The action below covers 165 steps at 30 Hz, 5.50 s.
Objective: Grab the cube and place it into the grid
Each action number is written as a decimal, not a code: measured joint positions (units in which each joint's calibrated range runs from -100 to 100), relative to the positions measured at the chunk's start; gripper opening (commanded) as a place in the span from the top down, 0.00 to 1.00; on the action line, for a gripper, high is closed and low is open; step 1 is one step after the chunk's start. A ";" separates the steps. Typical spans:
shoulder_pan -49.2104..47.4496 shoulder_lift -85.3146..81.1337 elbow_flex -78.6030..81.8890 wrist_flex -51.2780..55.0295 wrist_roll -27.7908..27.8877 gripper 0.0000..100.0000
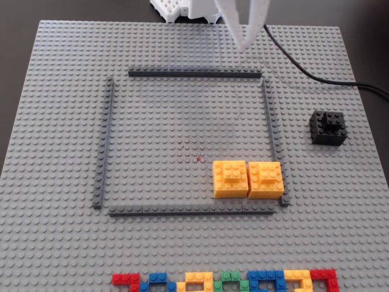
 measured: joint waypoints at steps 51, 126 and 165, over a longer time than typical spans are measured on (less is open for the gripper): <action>-13.85 83.97 -80.41 12.50 -13.24 0.80; -11.81 91.18 -88.17 14.02 -12.11 0.95; 13.42 70.99 -82.35 14.80 1.17 0.96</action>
